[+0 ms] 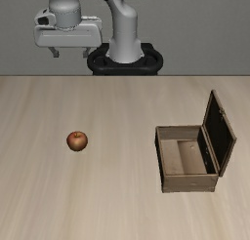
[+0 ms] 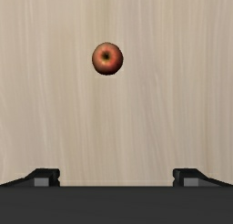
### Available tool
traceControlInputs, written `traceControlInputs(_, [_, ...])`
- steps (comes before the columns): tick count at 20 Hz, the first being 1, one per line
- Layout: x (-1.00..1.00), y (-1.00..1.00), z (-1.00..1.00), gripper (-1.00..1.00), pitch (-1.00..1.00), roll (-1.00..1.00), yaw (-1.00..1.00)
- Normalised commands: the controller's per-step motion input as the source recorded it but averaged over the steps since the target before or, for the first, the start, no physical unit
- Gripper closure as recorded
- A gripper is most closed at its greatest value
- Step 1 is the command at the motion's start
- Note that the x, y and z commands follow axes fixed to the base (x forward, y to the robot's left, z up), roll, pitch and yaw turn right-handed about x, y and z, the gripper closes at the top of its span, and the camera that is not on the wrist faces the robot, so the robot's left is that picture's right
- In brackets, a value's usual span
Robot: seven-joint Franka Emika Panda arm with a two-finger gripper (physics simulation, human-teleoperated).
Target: Pick up the apple and place it in the box
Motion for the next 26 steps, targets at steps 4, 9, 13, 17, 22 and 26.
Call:
traceControlInputs(4, [1.00,0.00,0.00,-1.00,0.00,0.00,0.00])
traceControlInputs(9, [1.00,0.00,0.00,-1.00,0.00,0.00,0.00])
traceControlInputs(13, [1.00,0.00,0.00,-1.00,0.00,0.00,0.00])
traceControlInputs(17, [-0.50,0.25,-0.25,-1.00,0.00,0.00,0.00])
traceControlInputs(22, [0.00,0.00,-1.00,-1.00,0.00,0.00,0.00])
traceControlInputs(26, [0.00,0.00,-1.00,-1.00,0.00,0.00,0.00])
